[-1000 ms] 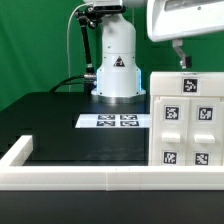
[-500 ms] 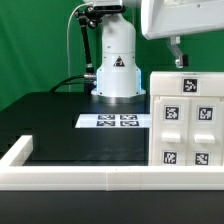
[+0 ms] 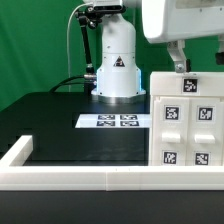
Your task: Assemble cabinet
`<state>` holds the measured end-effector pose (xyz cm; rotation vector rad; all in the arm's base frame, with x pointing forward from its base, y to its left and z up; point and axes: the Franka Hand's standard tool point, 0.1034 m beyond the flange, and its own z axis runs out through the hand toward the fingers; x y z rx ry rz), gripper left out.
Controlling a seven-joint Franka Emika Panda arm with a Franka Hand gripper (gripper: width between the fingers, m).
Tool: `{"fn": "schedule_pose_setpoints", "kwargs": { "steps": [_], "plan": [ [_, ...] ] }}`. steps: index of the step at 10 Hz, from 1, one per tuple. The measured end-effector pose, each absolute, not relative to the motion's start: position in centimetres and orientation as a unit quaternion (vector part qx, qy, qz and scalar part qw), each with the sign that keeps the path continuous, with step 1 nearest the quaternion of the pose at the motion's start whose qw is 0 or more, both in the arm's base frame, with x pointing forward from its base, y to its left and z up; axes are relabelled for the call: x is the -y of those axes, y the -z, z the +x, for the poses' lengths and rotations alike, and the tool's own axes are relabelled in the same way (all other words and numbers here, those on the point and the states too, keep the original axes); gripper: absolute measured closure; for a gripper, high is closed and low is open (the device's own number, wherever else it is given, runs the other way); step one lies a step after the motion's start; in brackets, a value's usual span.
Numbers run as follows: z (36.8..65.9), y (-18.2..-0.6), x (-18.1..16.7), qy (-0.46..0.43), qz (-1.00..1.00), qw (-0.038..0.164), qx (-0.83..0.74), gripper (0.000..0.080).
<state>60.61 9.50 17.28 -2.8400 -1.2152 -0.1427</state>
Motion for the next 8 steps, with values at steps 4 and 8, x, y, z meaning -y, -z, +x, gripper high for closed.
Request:
{"fn": "schedule_pose_setpoints", "kwargs": {
  "steps": [4,8],
  "plan": [
    [60.6,-17.0,-8.6,0.037,-0.852,0.002,0.522,0.0003],
    [60.3,-16.1,-6.9,0.026,-0.813,-0.009,0.582,0.0003]
  ]
}}
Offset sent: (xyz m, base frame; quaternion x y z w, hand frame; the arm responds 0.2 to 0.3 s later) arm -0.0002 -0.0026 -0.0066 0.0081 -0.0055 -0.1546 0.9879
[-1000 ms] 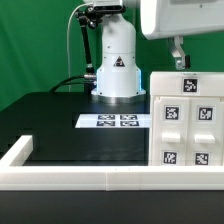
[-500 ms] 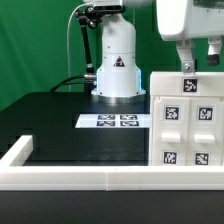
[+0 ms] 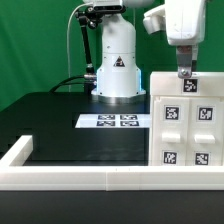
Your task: Assemble cabinet
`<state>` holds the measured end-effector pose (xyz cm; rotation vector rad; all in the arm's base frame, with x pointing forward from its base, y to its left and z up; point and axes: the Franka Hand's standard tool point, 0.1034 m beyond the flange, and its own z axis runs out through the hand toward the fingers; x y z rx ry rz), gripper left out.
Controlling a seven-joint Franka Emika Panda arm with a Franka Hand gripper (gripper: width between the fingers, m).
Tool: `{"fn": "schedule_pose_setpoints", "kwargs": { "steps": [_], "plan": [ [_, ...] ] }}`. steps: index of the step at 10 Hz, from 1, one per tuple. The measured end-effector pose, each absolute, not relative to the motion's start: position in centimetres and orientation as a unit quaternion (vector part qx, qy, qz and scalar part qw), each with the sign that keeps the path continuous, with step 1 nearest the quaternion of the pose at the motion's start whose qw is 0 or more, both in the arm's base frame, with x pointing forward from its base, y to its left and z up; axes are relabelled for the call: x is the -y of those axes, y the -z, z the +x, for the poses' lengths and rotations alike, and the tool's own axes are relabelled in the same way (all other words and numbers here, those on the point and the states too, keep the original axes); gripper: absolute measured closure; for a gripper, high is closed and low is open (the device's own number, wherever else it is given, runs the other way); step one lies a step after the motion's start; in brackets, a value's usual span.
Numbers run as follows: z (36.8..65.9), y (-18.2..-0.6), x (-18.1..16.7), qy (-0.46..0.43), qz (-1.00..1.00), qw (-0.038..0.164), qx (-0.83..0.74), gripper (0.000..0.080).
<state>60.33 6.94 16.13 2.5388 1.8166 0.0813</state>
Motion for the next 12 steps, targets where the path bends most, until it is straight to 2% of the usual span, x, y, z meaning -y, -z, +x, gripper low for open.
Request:
{"fn": "schedule_pose_setpoints", "kwargs": {
  "steps": [3,6,7,9,12],
  "plan": [
    [59.7,-14.9,-5.8,-0.021,0.819,0.009,-0.573,0.0003],
    [59.6,-14.7,-5.7,-0.019,0.828,0.008,-0.561,0.0025],
    [59.6,-14.7,-5.6,-0.019,0.828,0.008,-0.561,0.0209],
    [59.6,-14.7,-5.6,-0.019,0.833,0.008,-0.553,0.0238],
    [59.6,-14.6,-5.5,-0.019,0.845,0.007,-0.535,0.0238]
  ]
}}
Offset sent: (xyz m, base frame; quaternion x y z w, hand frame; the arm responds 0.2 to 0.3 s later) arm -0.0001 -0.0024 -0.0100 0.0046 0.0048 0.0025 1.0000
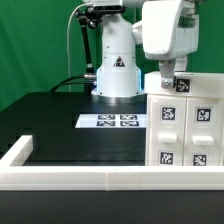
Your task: Assemble cabinet
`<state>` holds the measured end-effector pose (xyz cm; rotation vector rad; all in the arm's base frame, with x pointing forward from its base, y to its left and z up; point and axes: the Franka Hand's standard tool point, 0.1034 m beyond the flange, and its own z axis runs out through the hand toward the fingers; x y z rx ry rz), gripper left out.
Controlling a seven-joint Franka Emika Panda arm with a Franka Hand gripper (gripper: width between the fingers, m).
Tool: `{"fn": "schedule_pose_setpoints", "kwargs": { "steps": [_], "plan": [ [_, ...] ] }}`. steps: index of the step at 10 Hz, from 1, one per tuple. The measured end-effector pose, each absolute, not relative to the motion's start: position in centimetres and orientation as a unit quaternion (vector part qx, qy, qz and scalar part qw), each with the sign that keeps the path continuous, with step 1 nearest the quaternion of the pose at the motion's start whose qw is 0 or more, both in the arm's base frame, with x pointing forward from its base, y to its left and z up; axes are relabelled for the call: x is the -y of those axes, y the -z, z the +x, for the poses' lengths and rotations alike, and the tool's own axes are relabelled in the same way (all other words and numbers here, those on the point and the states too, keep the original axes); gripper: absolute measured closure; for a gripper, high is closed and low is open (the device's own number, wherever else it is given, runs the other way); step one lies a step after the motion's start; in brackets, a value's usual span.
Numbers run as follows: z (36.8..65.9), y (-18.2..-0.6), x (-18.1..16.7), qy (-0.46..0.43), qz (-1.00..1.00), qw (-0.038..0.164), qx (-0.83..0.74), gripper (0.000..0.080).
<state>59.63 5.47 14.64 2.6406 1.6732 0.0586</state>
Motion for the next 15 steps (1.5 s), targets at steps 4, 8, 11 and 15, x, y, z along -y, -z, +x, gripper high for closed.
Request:
{"fn": "schedule_pose_setpoints", "kwargs": {
  "steps": [4,8,11,15],
  "plan": [
    [59.6,-14.6,-5.5,-0.019,0.923,0.004,-0.384,0.0236],
    [59.6,-14.6,-6.4,-0.025,0.988,-0.002,-0.15,0.0236],
    [59.5,-14.6,-7.4,-0.025,1.0,-0.006,-0.002,0.0236],
    [59.5,-14.6,-7.6,-0.025,0.994,-0.009,0.105,0.0236]
  ]
}}
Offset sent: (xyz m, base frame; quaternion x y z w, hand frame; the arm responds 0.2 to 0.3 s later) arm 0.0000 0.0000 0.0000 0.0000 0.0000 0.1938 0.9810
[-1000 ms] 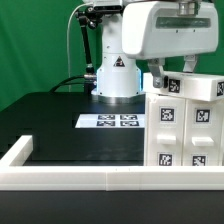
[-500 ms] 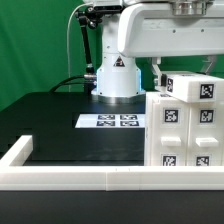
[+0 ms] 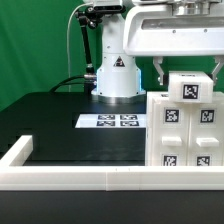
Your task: Assemble cabinet
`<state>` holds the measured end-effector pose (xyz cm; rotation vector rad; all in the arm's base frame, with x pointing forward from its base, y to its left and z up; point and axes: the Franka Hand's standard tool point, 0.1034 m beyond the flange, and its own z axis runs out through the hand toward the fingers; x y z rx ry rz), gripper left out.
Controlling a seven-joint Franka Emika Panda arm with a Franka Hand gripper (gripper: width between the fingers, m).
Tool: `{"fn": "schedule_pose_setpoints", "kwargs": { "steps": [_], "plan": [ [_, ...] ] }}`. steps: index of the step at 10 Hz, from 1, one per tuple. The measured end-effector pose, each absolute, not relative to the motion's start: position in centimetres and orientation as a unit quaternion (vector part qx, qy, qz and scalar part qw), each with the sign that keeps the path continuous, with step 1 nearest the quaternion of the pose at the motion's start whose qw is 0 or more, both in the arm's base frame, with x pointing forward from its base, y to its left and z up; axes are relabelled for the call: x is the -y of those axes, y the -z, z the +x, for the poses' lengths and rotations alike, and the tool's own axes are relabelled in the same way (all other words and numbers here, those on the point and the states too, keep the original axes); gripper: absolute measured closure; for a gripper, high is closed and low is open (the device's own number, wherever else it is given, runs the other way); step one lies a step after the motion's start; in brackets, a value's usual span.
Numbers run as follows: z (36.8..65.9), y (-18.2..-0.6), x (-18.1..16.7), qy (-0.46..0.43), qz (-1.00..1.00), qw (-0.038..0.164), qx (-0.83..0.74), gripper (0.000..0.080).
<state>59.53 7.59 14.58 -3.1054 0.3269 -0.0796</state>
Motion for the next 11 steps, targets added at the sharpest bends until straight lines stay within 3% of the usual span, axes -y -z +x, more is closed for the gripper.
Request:
{"fn": "schedule_pose_setpoints", "kwargs": {
  "steps": [11],
  "plan": [
    [59.7,-14.6,-10.0,0.028,-0.856,0.034,-0.516,0.0236]
  ]
}}
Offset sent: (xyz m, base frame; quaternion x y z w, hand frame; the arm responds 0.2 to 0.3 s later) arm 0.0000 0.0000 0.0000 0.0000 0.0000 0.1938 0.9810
